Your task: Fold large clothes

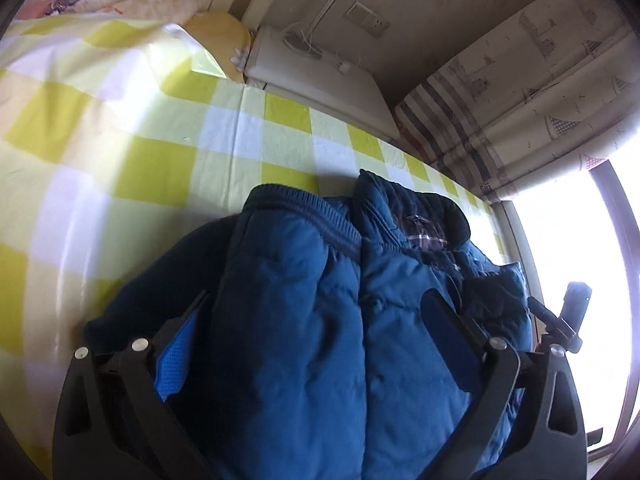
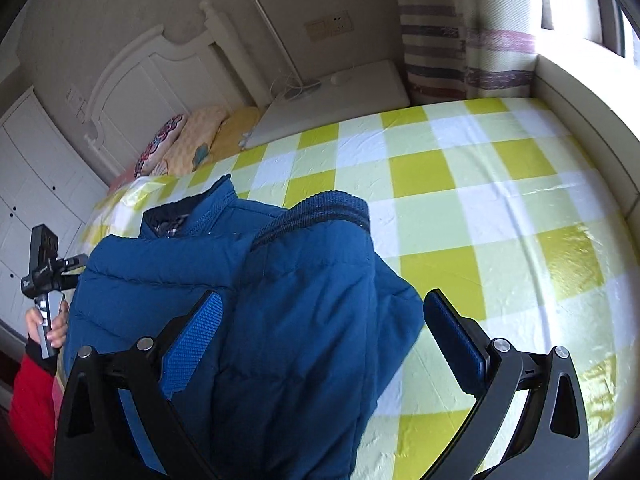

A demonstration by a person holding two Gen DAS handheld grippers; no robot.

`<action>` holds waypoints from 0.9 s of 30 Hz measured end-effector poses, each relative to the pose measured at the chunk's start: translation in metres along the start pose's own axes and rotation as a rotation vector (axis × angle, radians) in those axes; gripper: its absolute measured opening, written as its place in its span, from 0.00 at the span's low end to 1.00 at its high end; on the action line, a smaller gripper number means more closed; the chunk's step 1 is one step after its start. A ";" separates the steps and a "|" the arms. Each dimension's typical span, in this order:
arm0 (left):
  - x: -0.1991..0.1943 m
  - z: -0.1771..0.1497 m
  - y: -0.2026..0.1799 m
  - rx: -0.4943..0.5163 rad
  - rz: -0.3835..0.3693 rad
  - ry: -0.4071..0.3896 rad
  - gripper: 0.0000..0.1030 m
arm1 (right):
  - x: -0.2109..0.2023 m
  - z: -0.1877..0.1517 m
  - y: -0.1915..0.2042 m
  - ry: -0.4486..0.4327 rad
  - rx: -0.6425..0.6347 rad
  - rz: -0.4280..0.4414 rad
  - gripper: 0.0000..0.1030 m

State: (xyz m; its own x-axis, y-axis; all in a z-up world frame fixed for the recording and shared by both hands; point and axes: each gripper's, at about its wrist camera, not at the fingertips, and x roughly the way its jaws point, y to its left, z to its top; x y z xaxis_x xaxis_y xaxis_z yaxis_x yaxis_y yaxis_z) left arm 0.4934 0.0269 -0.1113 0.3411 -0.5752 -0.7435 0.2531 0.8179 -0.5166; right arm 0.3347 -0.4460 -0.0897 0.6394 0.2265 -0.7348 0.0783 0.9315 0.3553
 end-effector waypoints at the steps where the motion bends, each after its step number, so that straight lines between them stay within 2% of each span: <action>1: 0.006 0.003 0.000 -0.008 -0.007 0.010 0.96 | 0.004 0.001 0.001 0.006 -0.005 0.010 0.95; 2: 0.008 0.004 0.000 -0.016 -0.006 0.003 0.85 | 0.007 0.001 0.004 0.006 -0.017 0.018 0.79; 3: 0.007 0.005 0.000 -0.016 0.009 -0.013 0.43 | 0.008 0.001 0.009 -0.002 -0.039 0.028 0.57; 4: 0.004 0.003 -0.002 -0.008 0.039 -0.031 0.18 | 0.006 -0.001 0.018 -0.029 -0.080 0.012 0.54; 5: -0.003 0.000 -0.003 -0.012 0.033 -0.057 0.10 | 0.002 -0.002 0.024 -0.049 -0.103 -0.005 0.36; 6: -0.017 -0.005 -0.004 -0.009 0.016 -0.113 0.07 | -0.007 -0.005 0.036 -0.080 -0.145 -0.026 0.24; 8: -0.057 -0.022 -0.009 0.005 -0.024 -0.223 0.06 | -0.029 -0.009 0.052 -0.135 -0.194 -0.034 0.16; 11: -0.119 -0.040 -0.017 0.028 -0.088 -0.332 0.06 | -0.085 -0.007 0.077 -0.258 -0.235 0.002 0.15; 13: -0.145 -0.039 -0.029 0.074 -0.042 -0.376 0.06 | -0.105 0.006 0.089 -0.308 -0.252 0.000 0.15; 15: -0.155 -0.022 -0.036 0.085 0.004 -0.391 0.10 | -0.104 0.030 0.096 -0.326 -0.239 -0.018 0.15; 17: -0.139 0.003 -0.028 0.055 0.042 -0.367 0.13 | -0.083 0.050 0.094 -0.297 -0.195 -0.043 0.15; 19: -0.107 0.022 -0.009 -0.010 0.067 -0.302 0.14 | -0.039 0.063 0.085 -0.218 -0.152 -0.097 0.15; 20: -0.075 0.029 0.007 -0.054 0.096 -0.242 0.14 | -0.017 0.064 0.079 -0.171 -0.129 -0.115 0.15; 22: -0.034 0.027 0.024 -0.078 0.166 -0.178 0.14 | 0.036 0.054 0.060 -0.045 -0.086 -0.196 0.15; 23: -0.011 0.021 0.031 -0.073 0.209 -0.154 0.25 | 0.053 0.046 0.050 -0.004 -0.051 -0.202 0.16; 24: -0.004 0.017 0.037 -0.079 0.216 -0.153 0.38 | 0.063 0.038 0.040 0.012 -0.009 -0.187 0.17; 25: -0.002 0.014 0.040 -0.093 0.225 -0.158 0.41 | 0.061 0.034 0.032 -0.011 0.029 -0.168 0.18; 26: -0.005 0.014 0.042 -0.106 0.224 -0.167 0.52 | 0.057 0.034 0.030 -0.021 0.037 -0.175 0.20; 27: -0.011 0.015 0.041 -0.110 0.236 -0.185 0.68 | 0.052 0.035 0.030 -0.021 0.034 -0.190 0.20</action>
State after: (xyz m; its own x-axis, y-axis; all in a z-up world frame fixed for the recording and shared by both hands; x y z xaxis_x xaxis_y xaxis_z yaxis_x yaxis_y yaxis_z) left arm 0.5133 0.0666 -0.1176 0.5404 -0.3538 -0.7634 0.0520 0.9196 -0.3894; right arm 0.3974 -0.4159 -0.0969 0.6264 0.0408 -0.7784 0.2252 0.9466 0.2308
